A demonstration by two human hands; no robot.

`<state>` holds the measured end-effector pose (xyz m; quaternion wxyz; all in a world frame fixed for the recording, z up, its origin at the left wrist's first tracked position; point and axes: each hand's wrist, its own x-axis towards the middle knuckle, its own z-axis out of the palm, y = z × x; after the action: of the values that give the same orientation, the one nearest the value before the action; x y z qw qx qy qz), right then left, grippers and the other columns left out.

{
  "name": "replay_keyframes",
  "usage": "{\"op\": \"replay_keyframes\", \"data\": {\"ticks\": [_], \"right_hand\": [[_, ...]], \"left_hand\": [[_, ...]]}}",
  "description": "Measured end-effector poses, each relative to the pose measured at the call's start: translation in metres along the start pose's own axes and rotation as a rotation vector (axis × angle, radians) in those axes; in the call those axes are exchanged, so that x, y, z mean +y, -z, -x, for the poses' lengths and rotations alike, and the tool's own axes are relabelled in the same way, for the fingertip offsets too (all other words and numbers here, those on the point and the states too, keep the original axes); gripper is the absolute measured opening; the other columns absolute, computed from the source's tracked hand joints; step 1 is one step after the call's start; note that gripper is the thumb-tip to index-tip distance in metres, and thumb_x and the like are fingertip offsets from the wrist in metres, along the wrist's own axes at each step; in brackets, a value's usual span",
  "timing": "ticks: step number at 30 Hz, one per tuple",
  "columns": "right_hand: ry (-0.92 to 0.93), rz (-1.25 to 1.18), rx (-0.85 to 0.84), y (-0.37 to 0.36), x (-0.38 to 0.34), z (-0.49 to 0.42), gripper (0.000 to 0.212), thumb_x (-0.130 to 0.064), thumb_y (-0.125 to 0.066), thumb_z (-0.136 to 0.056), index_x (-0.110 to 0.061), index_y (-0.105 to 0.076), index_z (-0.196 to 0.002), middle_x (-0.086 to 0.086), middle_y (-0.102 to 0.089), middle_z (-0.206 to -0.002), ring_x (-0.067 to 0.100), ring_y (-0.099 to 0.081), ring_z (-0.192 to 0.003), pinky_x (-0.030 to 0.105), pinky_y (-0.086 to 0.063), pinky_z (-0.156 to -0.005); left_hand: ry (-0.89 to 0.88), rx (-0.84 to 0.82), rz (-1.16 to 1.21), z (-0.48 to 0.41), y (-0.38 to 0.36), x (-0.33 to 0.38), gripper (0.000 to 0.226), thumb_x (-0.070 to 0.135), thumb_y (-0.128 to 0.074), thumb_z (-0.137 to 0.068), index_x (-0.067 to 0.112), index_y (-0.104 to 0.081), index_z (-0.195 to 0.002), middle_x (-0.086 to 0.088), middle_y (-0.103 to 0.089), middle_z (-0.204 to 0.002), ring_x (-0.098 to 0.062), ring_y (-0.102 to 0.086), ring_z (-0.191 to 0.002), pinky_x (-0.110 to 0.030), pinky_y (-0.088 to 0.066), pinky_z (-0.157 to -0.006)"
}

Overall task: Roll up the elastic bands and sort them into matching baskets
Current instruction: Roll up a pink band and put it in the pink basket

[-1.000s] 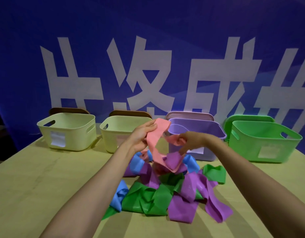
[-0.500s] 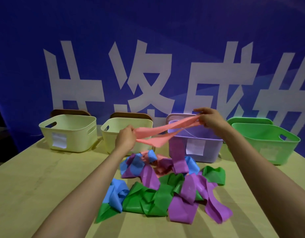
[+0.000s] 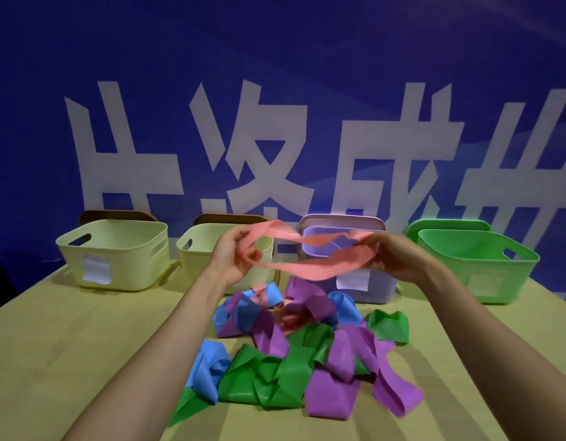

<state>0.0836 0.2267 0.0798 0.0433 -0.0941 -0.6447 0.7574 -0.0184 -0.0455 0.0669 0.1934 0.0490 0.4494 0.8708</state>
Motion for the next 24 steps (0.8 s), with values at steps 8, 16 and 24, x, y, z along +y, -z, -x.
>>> {"op": "replay_keyframes", "data": {"ticks": [8, 16, 24], "right_hand": [[0.161, 0.091, -0.199, -0.028, -0.008, 0.003, 0.031, 0.011, -0.042, -0.087, -0.011, -0.063, -0.093, 0.004, -0.067, -0.076, 0.011, -0.063, -0.065, 0.019, -0.051, -0.060], [0.241, 0.316, -0.311, -0.035, -0.025, 0.014, 0.022, 0.005, -0.048, -0.088, -0.004, -0.064, -0.101, 0.011, -0.066, -0.090, 0.014, -0.063, -0.071, 0.020, -0.051, -0.065], [0.048, 0.611, -0.357, -0.017, -0.045, 0.027, 0.016, -0.005, -0.066, -0.085, -0.002, -0.064, -0.100, 0.005, -0.061, -0.079, 0.013, -0.057, -0.068, 0.018, -0.049, -0.054]], "left_hand": [[-0.156, -0.104, -0.933, -0.002, -0.034, -0.044, 0.043, -0.001, -0.054, -0.086, 0.007, -0.048, -0.127, -0.004, -0.052, -0.112, -0.014, -0.050, -0.099, -0.017, -0.043, -0.070], [-0.151, -0.545, -0.801, 0.006, -0.061, -0.027, 0.022, 0.018, -0.045, -0.099, 0.017, -0.065, -0.109, 0.007, -0.071, -0.093, -0.005, -0.065, -0.089, -0.027, -0.046, -0.091], [-0.723, -0.115, -1.149, 0.004, -0.055, -0.003, 0.005, 0.015, -0.064, -0.087, 0.017, -0.068, -0.087, 0.000, -0.067, -0.083, -0.011, -0.060, -0.075, -0.030, -0.048, -0.072]]}}
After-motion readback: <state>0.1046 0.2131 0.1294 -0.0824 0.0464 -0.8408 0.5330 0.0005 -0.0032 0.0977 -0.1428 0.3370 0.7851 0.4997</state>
